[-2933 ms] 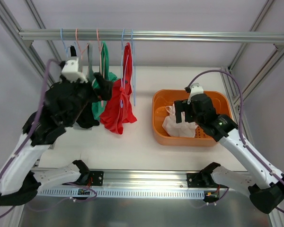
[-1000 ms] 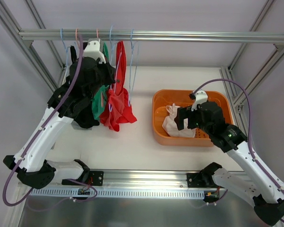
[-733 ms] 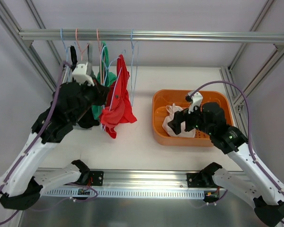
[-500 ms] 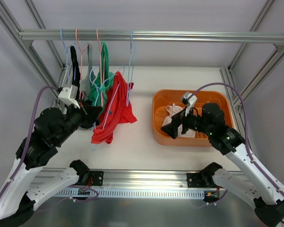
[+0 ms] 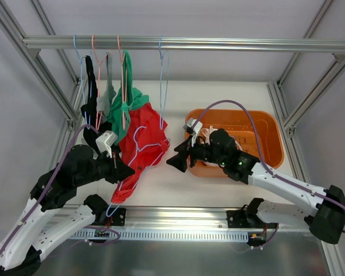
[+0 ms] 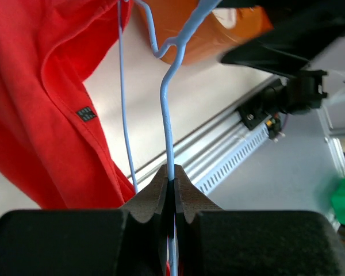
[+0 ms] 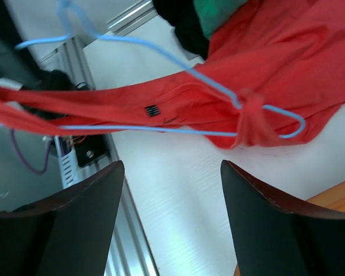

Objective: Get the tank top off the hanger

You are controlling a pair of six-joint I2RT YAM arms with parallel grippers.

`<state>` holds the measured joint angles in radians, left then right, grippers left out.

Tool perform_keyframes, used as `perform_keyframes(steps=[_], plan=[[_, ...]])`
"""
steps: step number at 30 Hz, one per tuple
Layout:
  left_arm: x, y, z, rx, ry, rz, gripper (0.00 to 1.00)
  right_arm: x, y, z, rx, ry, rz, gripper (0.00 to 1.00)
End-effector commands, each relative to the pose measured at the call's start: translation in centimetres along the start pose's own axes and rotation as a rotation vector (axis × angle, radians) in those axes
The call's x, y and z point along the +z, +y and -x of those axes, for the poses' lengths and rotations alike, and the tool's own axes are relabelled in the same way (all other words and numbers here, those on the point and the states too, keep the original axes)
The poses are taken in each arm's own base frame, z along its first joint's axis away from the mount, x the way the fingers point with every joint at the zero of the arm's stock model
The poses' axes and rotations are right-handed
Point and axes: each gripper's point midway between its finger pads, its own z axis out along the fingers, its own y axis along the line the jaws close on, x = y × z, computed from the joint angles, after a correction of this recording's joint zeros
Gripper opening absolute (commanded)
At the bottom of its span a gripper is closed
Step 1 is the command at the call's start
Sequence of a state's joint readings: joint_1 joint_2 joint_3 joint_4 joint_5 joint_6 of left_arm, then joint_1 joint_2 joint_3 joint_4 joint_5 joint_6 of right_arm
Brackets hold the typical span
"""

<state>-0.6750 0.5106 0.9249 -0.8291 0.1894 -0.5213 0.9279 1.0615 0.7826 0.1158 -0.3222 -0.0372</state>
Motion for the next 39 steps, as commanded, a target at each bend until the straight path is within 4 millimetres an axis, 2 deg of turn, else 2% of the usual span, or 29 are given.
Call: perform_keyframes(steps=[1,8,12,13,19,26,35,38,39], plan=[[-1.5,-2.8,-1.2,-0.019,0.051,-0.151,0.0,1.9,-2.0,3.1,0.036,-0.161,-0.101,0.71],[-3.1,-3.7,-1.5,-0.018,0.042,-0.202,0.0,4.9,-3.2,1.3,0.045,-0.084,-0.112,0.57],[-4.2,-4.3,-1.4,-0.008,0.026,-0.233,0.0,5.5,-3.7,1.1,0.034,-0.072,-0.124,0.48],[-4.4,-4.5,-1.2,-0.004,0.016,-0.239,0.0,5.6,-3.7,1.0,0.036,-0.068,-0.125,0.43],[-4.5,-4.5,-0.9,0.005,0.015,-0.23,0.0,6.1,-3.7,0.8,0.035,-0.058,-0.113,0.42],[-5.2,-4.9,-0.3,0.025,-0.007,-0.235,0.0,6.0,-4.1,2.1,-0.003,-0.09,-0.143,0.47],[-6.1,-5.3,0.2,0.034,-0.03,-0.248,0.0,6.2,-3.6,4.3,-0.044,-0.13,-0.133,0.47],[-6.0,-5.2,0.3,0.034,-0.032,-0.24,0.0,6.1,-2.7,5.1,-0.066,-0.142,-0.093,0.37],[-6.0,-5.2,0.3,0.033,-0.032,-0.238,0.0,6.1,-2.5,5.3,-0.069,-0.145,-0.083,0.28]])
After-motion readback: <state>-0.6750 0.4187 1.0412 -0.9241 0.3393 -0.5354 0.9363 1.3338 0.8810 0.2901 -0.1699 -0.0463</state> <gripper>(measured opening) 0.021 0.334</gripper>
